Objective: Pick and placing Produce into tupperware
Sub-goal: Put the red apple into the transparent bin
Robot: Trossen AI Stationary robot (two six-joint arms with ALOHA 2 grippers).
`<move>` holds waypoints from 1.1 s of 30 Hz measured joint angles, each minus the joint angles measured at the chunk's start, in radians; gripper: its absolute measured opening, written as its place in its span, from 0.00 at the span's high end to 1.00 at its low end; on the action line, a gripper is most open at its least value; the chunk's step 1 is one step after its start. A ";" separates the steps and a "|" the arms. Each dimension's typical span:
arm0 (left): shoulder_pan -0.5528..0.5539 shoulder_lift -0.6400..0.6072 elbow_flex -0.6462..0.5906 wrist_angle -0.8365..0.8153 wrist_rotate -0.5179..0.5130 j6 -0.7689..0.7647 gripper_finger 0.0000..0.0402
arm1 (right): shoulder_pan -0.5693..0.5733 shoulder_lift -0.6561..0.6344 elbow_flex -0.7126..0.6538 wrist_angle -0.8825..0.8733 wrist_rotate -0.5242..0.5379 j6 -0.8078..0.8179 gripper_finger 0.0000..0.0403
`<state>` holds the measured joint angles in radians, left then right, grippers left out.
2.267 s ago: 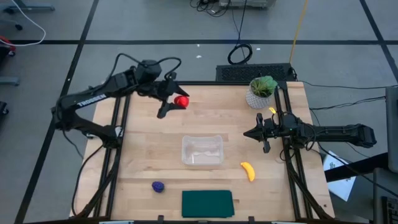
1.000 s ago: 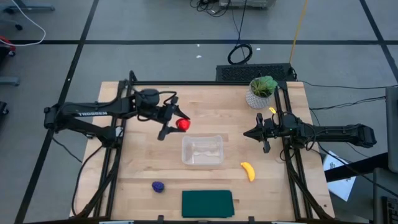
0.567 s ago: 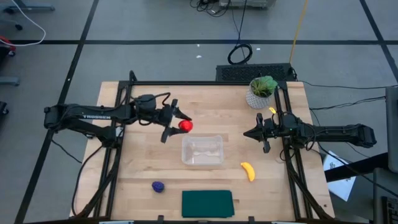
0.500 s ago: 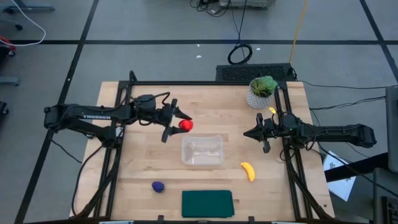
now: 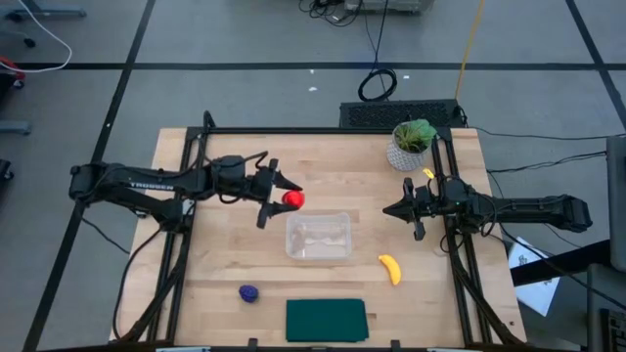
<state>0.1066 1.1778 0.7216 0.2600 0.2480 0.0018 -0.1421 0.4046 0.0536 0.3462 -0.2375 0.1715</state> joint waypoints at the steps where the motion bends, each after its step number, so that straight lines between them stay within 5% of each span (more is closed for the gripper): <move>1: -0.008 0.000 0.000 0.000 -0.013 0.000 0.37 | 0.000 0.000 0.000 0.000 0.000 0.000 1.00; 8: -0.069 0.025 0.000 0.021 -0.121 -0.014 0.37 | 0.000 0.000 0.000 0.000 0.000 0.000 1.00; 21: -0.109 0.177 -0.001 0.162 -0.128 -0.049 0.37 | 0.000 0.000 0.000 0.000 0.000 0.000 1.00; 33: -0.098 0.177 0.023 0.180 -0.170 -0.114 0.37 | 0.000 0.000 0.000 0.000 0.000 0.000 1.00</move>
<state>0.0082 1.3552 0.7443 0.4397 0.0778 -0.1126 -0.1421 0.4044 0.0537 0.3466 -0.2379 0.1715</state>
